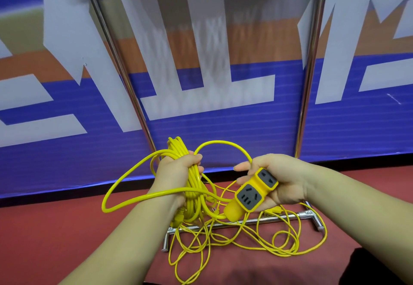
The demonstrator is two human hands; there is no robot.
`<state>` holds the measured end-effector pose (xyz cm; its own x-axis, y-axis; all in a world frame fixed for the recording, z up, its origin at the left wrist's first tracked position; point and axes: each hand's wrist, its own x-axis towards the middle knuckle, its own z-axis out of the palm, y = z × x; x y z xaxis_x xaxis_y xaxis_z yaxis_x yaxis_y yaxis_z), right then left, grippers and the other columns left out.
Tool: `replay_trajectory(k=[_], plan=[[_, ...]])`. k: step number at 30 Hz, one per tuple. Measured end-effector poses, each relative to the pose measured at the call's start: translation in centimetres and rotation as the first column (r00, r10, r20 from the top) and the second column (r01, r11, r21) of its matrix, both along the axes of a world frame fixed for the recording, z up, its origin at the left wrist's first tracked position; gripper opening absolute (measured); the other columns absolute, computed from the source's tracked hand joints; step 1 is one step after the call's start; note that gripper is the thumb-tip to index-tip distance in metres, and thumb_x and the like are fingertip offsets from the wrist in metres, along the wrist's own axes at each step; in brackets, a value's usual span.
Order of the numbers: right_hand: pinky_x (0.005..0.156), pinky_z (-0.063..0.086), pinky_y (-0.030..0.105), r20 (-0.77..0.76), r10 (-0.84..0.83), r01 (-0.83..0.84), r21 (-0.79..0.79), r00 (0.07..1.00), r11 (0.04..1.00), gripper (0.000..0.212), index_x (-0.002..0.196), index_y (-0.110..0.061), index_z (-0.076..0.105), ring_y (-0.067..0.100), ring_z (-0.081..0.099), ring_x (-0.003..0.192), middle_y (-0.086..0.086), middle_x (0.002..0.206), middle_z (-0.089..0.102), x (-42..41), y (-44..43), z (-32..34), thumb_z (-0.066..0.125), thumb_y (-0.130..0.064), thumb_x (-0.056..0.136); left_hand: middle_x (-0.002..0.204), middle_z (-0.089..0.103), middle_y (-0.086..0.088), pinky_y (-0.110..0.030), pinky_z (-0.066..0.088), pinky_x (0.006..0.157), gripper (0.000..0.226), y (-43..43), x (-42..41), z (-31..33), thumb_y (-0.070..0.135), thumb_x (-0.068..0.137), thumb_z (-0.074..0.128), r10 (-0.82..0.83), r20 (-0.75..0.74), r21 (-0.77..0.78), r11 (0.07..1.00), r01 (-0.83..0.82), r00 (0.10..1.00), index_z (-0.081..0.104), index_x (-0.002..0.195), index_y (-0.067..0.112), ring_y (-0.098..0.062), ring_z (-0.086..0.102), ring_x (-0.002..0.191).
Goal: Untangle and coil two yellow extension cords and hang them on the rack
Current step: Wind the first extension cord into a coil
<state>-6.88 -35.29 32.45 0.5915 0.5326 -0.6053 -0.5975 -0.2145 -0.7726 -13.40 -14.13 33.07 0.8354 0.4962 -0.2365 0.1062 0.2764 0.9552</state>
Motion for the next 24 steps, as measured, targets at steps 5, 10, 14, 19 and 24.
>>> replay_trajectory(k=[5, 10, 14, 19, 24], plan=[[0.087, 0.056, 0.054, 0.227, 0.038, 0.006, -0.190, 0.973, 0.982, 0.025, 0.097, -0.010, 0.075, 0.030, 0.068, 0.085, 0.010, 0.098, 0.078, 0.1, 0.3, -0.8, 0.063, -0.033, 0.096, 0.060, 0.063, -0.009, -0.028, 0.051, 0.050, 0.019, 0.0, 0.0, -0.4, 0.001, 0.086, 0.070, -0.023, -0.033, 0.055, 0.998, 0.025, 0.999, 0.064, 0.104, 0.000, -0.019, 0.061, 0.048], [0.067, 0.051, 0.036, 0.273, -0.124, 0.134, -0.018, 0.954, 0.991, 0.033, 0.080, -0.016, 0.058, 0.015, 0.052, 0.051, -0.001, 0.053, 0.047, 0.1, 1.0, -0.4, 0.049, -0.038, 0.103, 0.059, 0.061, -0.013, -0.033, 0.053, 0.051, 0.011, -0.4, 0.0, -0.5, -0.002, 0.085, 0.070, -0.068, -0.042, 0.063, 0.996, 0.070, 0.997, 0.062, 0.092, 0.001, -0.023, 0.064, 0.048], [0.038, 0.032, 0.021, 0.180, -0.374, 0.344, 0.176, 0.910, 0.922, 0.033, 0.073, -0.016, 0.049, 0.010, 0.024, 0.040, -0.004, 0.052, 0.025, 0.8, 1.0, 0.4, 0.053, -0.032, 0.102, 0.060, 0.058, -0.014, -0.039, 0.052, 0.058, 0.014, -1.2, 0.0, -1.2, -0.003, 0.082, 0.072, -0.132, -0.080, 0.212, 0.966, 0.146, 0.988, 0.059, 0.083, 0.001, -0.025, 0.064, 0.048], [0.039, 0.033, 0.018, 0.144, -0.440, 0.380, 0.315, 0.886, 0.870, 0.017, 0.090, -0.011, 0.061, 0.008, 0.030, 0.043, -0.004, 0.055, 0.030, 1.2, 0.9, 0.5, 0.054, -0.022, 0.101, 0.058, 0.056, -0.017, -0.040, 0.049, 0.060, 0.025, -0.4, 0.2, -1.6, -0.001, 0.079, 0.074, -0.219, -0.167, 0.340, 0.902, 0.265, 0.961, 0.055, 0.065, 0.006, -0.028, 0.057, 0.048], [0.061, 0.049, 0.030, 0.444, -0.347, 0.309, 0.158, 0.826, 0.938, 0.018, 0.108, -0.018, 0.061, 0.014, 0.051, 0.056, 0.005, 0.074, 0.055, 1.2, 0.3, 0.3, 0.061, -0.008, 0.093, 0.064, 0.054, -0.018, -0.035, 0.052, 0.056, 0.014, -0.7, -0.4, -1.8, 0.000, 0.080, 0.074, -0.383, -0.272, 0.216, 0.870, 0.444, 0.883, 0.060, 0.083, 0.001, -0.027, 0.056, 0.048]])
